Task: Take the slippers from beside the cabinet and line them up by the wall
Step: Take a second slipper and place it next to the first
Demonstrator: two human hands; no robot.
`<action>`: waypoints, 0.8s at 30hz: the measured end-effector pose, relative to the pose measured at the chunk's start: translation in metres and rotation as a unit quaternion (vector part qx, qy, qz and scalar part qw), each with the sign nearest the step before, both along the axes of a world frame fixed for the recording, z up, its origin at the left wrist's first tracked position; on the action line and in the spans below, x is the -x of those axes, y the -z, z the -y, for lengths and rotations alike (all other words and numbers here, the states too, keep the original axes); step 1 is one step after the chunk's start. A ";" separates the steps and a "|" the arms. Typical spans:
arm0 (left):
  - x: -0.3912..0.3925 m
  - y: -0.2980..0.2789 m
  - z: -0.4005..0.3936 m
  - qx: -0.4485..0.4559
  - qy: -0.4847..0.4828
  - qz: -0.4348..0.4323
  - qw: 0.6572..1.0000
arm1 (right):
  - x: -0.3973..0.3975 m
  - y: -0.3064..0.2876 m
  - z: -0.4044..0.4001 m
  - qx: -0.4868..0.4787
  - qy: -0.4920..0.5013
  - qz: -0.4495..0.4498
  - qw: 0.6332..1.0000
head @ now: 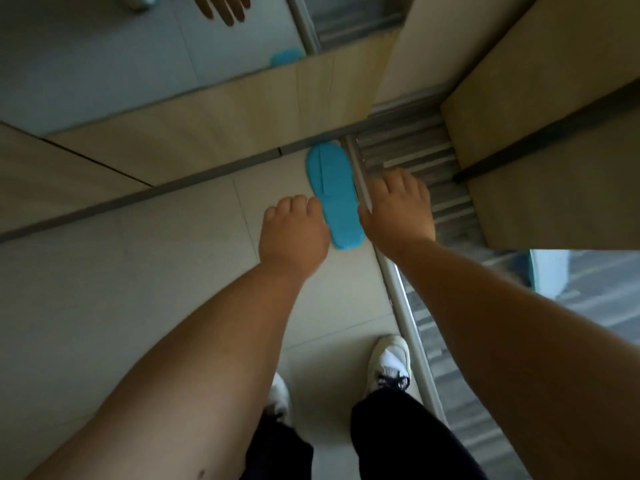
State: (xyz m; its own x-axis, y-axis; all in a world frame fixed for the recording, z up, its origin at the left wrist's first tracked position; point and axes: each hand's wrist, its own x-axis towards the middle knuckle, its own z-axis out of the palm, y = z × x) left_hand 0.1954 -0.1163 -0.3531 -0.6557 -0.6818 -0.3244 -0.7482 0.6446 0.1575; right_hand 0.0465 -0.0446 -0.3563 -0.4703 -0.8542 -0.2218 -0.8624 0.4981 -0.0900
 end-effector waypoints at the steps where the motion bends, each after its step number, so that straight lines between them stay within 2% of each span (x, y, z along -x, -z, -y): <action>1: -0.005 -0.018 -0.004 -0.001 0.016 0.002 1.000 | -0.007 -0.019 -0.007 -0.003 -0.003 -0.004 1.000; 6: -0.024 -0.100 -0.022 0.005 0.079 0.037 0.996 | -0.036 -0.105 -0.036 -0.017 -0.021 -0.015 1.000; 14: -0.023 -0.181 -0.036 0.055 0.154 0.005 0.987 | -0.041 -0.195 -0.069 0.010 0.038 -0.003 0.999; 19: 0.008 -0.210 -0.049 0.063 0.176 -0.021 0.982 | -0.024 -0.225 -0.098 0.028 0.066 0.001 0.997; 24: 0.035 -0.216 -0.066 0.066 0.209 -0.024 0.975 | -0.009 -0.224 -0.129 0.020 0.097 -0.004 0.995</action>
